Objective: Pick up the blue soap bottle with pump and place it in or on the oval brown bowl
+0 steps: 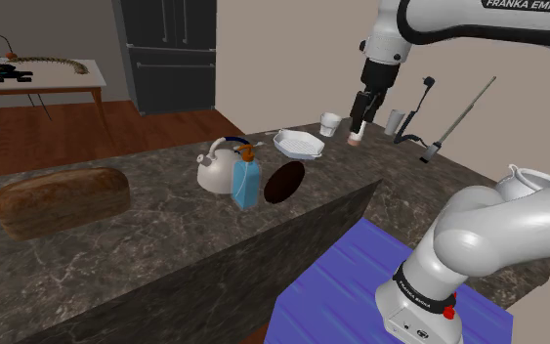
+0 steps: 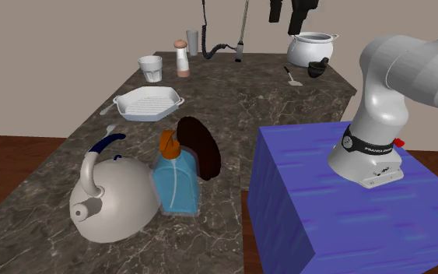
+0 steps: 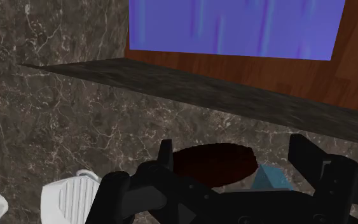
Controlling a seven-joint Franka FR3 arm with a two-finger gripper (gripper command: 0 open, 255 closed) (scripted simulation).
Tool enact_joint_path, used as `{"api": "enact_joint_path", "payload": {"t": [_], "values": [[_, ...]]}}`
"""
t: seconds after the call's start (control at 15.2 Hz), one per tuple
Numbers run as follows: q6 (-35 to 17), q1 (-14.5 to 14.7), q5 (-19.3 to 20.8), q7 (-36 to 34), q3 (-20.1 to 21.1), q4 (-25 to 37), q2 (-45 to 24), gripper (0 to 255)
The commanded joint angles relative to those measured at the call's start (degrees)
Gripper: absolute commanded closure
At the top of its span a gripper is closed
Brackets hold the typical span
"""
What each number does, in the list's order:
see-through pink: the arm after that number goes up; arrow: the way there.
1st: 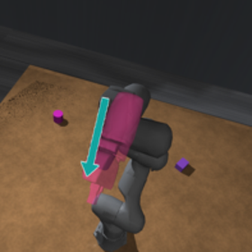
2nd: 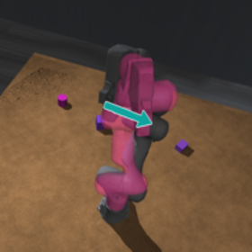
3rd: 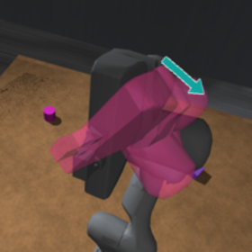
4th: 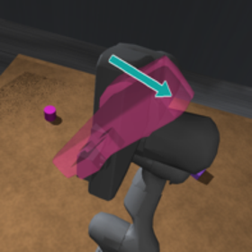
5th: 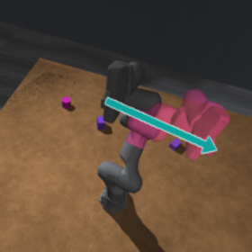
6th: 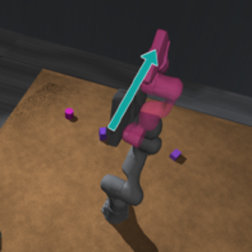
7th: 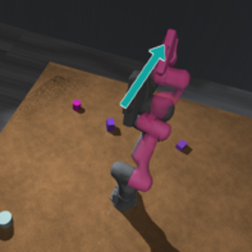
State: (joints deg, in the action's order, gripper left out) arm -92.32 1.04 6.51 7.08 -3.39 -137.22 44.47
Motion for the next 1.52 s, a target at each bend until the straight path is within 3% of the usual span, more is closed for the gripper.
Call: {"api": "enact_joint_path", "payload": {"t": [0.0, 0.73, 1.45], "values": [[0.0, 0.0, 0.0, 0.0, 0.0, 0.0, 0.0, 0], [-11.5, 1.5, -6.5, -13.2, 5.3, 7.1, -22.4, 0], [-17.3, 2.8, -10.0, -23.9, 8.1, 23.3, -47.3, 0]]}}
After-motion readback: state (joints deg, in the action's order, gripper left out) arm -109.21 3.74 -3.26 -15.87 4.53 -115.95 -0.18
